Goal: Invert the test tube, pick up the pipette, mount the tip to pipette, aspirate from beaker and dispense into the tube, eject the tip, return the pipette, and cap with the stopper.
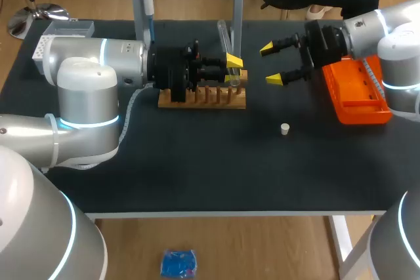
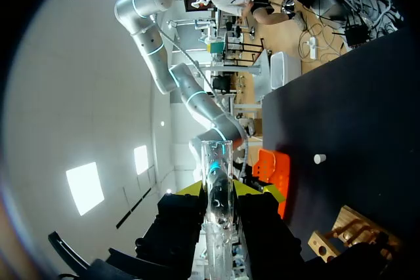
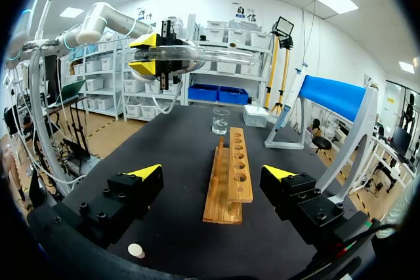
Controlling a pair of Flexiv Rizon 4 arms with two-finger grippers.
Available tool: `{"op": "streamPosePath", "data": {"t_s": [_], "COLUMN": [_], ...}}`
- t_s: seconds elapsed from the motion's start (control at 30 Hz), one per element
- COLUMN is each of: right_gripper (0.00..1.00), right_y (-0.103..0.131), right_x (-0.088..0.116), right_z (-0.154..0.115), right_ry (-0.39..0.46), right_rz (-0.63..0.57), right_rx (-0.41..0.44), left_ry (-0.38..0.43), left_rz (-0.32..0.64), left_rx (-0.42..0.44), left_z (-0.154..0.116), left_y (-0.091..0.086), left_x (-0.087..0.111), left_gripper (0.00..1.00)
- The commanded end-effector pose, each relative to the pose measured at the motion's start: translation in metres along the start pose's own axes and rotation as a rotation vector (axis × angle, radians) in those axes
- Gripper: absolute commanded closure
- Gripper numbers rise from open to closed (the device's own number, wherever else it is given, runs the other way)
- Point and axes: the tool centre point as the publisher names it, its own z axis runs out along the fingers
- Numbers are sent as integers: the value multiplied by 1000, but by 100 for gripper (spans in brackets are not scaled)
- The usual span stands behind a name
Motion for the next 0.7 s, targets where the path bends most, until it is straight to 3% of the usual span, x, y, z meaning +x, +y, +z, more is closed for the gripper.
{"op": "streamPosePath", "data": {"t_s": [0.03,0.23,0.37,0.53,0.7], "right_gripper": [0,0,0,0,0], "right_y": [0,0,0,0,0], "right_x": [0,0,0,0,0], "right_z": [0,0,0,0,0], "right_ry": [0,0,0,0,0], "right_rz": [-1,-1,-1,-1,-1], "right_rx": [1,1,1,1,1], "left_ry": [2,-19,-52,-27,-85], "left_rz": [-7,-84,-209,-355,-532], "left_rx": [-6,-16,-16,15,34], "left_z": [1,-4,-10,-12,-17], "left_y": [1,11,20,28,34], "left_x": [1,-10,-23,-36,-41], "left_gripper": [100,100,100,100,100]}}
